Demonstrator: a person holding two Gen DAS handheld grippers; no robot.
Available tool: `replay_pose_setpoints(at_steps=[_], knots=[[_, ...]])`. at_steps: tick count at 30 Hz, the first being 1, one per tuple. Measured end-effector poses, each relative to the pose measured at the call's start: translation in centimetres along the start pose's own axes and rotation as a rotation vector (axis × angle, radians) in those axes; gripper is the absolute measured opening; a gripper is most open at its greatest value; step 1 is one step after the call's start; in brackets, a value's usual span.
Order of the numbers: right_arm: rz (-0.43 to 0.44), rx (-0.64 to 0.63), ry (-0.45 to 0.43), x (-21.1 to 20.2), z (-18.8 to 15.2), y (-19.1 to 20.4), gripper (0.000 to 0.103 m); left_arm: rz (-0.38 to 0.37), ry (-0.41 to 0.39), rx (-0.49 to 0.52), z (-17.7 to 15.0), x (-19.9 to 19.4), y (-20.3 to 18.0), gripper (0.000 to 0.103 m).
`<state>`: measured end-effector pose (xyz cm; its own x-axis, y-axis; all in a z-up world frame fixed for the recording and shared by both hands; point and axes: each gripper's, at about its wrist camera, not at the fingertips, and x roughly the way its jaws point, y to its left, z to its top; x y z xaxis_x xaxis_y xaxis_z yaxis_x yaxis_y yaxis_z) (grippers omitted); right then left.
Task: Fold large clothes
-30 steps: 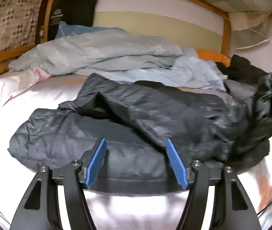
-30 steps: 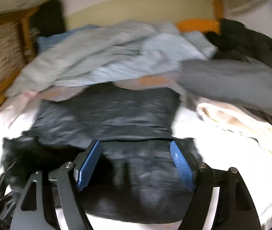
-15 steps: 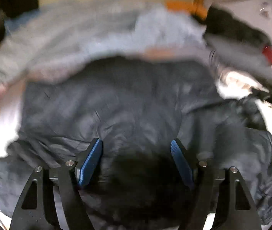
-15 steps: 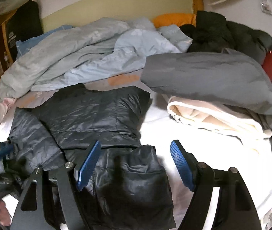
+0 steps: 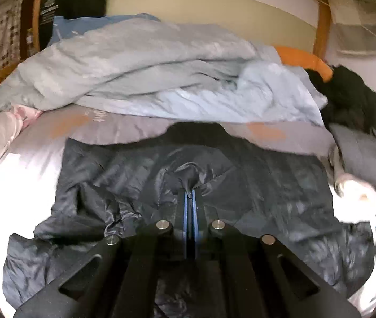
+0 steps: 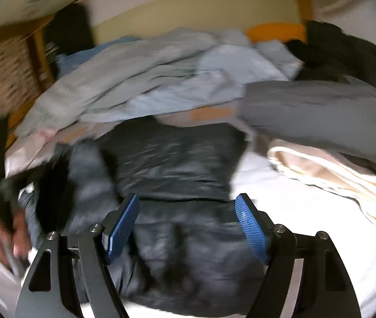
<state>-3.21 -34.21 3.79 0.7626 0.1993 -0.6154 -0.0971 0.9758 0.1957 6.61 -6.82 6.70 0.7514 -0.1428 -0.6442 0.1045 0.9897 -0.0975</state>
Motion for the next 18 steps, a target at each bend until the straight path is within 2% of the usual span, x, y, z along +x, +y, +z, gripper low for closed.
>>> replay_pose_setpoints(at_steps=[1, 2, 5, 9, 11, 12, 13, 14, 15, 17, 18], knots=[[0.059, -0.027, 0.017, 0.3, -0.4, 1.1, 0.077, 0.000, -0.007, -0.016, 0.3, 0.0, 0.3, 0.003], [0.081, -0.038, 0.022, 0.5, -0.7, 1.6, 0.077, 0.000, -0.011, -0.024, 0.5, 0.0, 0.6, 0.003], [0.082, -0.075, 0.028, 1.5, -2.0, 3.7, 0.077, 0.002, -0.022, -0.035, 0.3, -0.1, 1.5, 0.003], [0.099, -0.150, 0.154, 4.3, -3.8, 5.7, 0.071, 0.061, -0.096, -0.064, -1.0, -1.1, 2.8, 0.003], [0.087, -0.147, 0.221, 5.4, -4.6, 6.0, 0.059, 0.027, -0.116, -0.073, -1.4, -1.7, 3.5, 0.004], [0.091, -0.140, 0.219, 5.6, -4.9, 5.9, 0.046, 0.017, -0.113, -0.065, -1.6, -1.8, 3.7, 0.006], [0.075, -0.134, 0.198, 5.4, -4.9, 5.9, 0.024, 0.025, -0.112, -0.049, -1.8, -1.9, 3.7, 0.008], [0.058, -0.136, 0.178, 5.1, -4.8, 5.8, 0.015, 0.035, -0.118, -0.028, -2.0, -2.1, 3.7, 0.009], [0.023, -0.143, 0.133, 4.7, -4.4, 5.8, 0.009, 0.044, -0.129, -0.005, -2.1, -2.4, 3.6, 0.015], [-0.044, -0.153, 0.062, 3.9, -3.4, 5.3, 0.007, 0.084, -0.171, 0.039, -2.3, -3.3, 3.6, 0.022], [-0.082, -0.153, 0.026, 3.5, -2.7, 4.9, 0.007, 0.100, -0.193, 0.056, -2.4, -3.8, 3.7, 0.022]])
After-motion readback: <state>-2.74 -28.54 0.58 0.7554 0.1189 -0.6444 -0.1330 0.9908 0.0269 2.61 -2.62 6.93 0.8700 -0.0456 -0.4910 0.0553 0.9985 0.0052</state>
